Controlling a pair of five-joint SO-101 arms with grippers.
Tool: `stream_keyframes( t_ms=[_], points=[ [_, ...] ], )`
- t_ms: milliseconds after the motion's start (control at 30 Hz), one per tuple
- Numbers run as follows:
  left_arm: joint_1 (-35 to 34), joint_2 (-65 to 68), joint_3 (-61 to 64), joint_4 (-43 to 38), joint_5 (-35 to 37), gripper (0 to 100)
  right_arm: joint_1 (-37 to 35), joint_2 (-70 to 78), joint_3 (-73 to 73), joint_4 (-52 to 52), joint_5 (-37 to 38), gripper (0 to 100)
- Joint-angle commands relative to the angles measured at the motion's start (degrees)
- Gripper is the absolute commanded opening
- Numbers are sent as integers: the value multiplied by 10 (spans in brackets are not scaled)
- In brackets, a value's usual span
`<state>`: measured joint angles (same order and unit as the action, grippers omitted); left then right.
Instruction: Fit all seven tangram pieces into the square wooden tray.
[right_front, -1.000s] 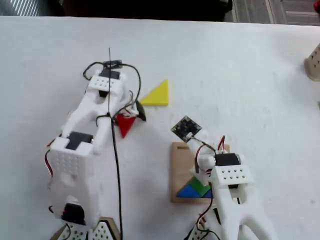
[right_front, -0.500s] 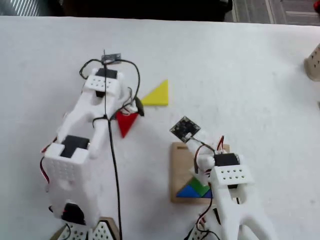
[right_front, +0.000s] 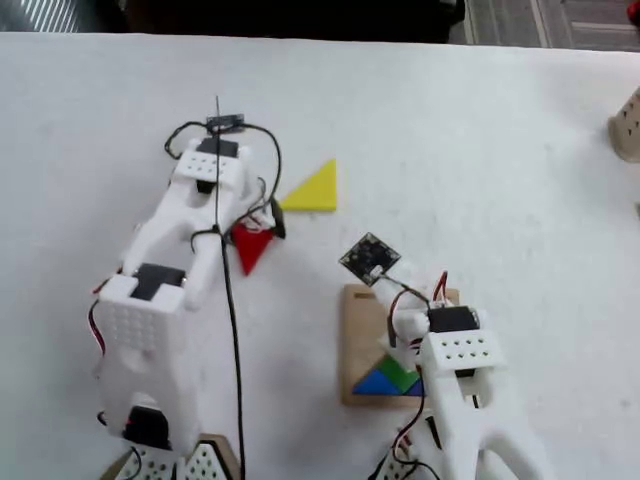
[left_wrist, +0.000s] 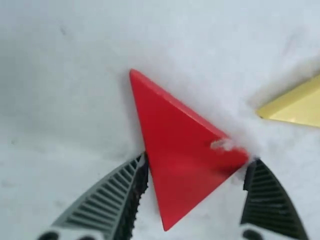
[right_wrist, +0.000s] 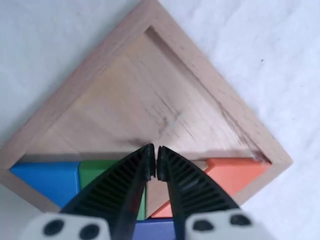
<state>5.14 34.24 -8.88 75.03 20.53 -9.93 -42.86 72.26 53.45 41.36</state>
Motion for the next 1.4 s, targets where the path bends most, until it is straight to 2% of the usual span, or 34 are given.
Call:
stream_keyframes(
  t_ms=[0,233,567,933,1167,1367],
  points=[
    [-7,-10,-33,1,2,310,-5,-2,-1,-9,8,19],
    [-15,-4,-52,2,46,384,-5,-2,-1,-9,8,20],
    [-16,29,-62,4,47,356,-5,-2,-1,-9,8,21],
    [-16,119,-193,100,43,343,-5,-2,-1,-9,8,21],
    [-15,129,-202,111,44,340,-5,-2,-1,-9,8,21],
    [-13,128,-203,110,41,196,-5,-2,-1,-9,8,21]
  ],
)
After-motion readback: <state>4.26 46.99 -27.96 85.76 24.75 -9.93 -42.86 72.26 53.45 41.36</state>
